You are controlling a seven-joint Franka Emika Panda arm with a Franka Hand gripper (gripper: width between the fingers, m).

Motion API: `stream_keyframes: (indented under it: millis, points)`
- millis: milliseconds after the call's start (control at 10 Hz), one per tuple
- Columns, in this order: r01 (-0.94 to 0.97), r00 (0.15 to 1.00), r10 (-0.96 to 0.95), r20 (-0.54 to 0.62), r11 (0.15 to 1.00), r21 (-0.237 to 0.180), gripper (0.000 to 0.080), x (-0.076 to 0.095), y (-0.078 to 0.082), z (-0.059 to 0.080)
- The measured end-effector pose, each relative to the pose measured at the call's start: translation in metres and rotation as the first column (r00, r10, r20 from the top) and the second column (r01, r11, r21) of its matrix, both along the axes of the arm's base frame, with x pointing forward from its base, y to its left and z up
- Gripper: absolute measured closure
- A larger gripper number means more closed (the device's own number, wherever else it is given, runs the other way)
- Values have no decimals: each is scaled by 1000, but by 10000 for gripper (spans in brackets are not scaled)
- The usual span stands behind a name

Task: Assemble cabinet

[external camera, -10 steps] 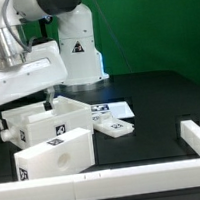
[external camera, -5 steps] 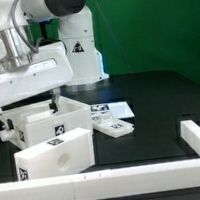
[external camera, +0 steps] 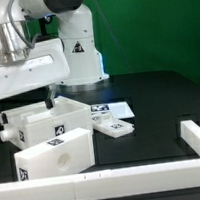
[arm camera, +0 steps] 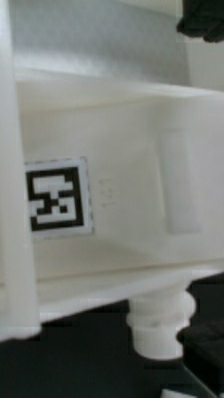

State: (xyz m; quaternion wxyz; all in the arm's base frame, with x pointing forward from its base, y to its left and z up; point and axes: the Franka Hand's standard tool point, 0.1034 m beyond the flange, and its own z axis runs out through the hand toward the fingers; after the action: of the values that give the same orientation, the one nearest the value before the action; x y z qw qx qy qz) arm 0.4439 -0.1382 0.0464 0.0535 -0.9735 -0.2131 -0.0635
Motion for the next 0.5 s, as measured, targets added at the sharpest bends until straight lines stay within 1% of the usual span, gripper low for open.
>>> stream_keyframes:
  millis: [300, 400, 500]
  points:
    - [2, 1000, -2, -5, 1000, 3, 3, -2, -1, -2]
    - [2, 1000, -2, -5, 1000, 3, 20, -2, -1, -2]
    - [2, 1000, -2, -5, 1000, 3, 20, -2, -1, -2]
